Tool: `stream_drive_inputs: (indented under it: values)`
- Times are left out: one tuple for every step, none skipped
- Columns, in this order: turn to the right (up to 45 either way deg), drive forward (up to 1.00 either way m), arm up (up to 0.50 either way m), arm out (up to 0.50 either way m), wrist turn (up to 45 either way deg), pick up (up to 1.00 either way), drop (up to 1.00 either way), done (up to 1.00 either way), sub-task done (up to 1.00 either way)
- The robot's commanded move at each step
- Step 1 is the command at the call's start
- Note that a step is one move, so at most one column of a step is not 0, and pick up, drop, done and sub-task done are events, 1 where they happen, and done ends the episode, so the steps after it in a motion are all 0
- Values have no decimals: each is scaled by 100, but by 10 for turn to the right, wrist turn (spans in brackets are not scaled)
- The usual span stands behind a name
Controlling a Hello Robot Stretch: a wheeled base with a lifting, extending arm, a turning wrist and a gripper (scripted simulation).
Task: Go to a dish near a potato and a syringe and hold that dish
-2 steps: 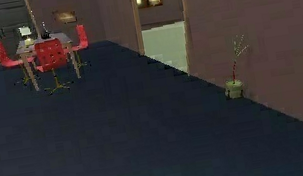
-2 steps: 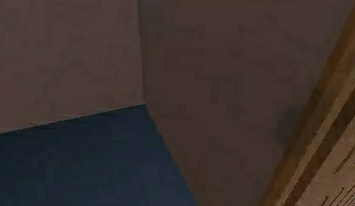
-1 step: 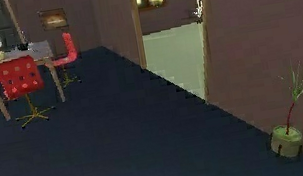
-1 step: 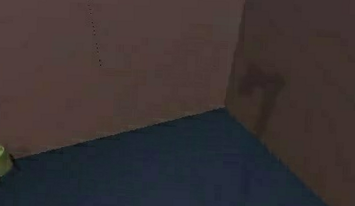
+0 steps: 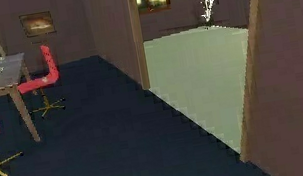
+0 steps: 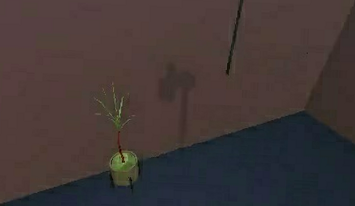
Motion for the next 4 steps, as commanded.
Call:
stream_drive_inputs:
  values:
    - [0,100,0,0,0,0,0,0,0]
    - [90,0,0,0,0,0,0,0,0]
    - [0,25,0,0,0,0,0,0,0]
    - [0,75,0,0,0,0,0,0,0]
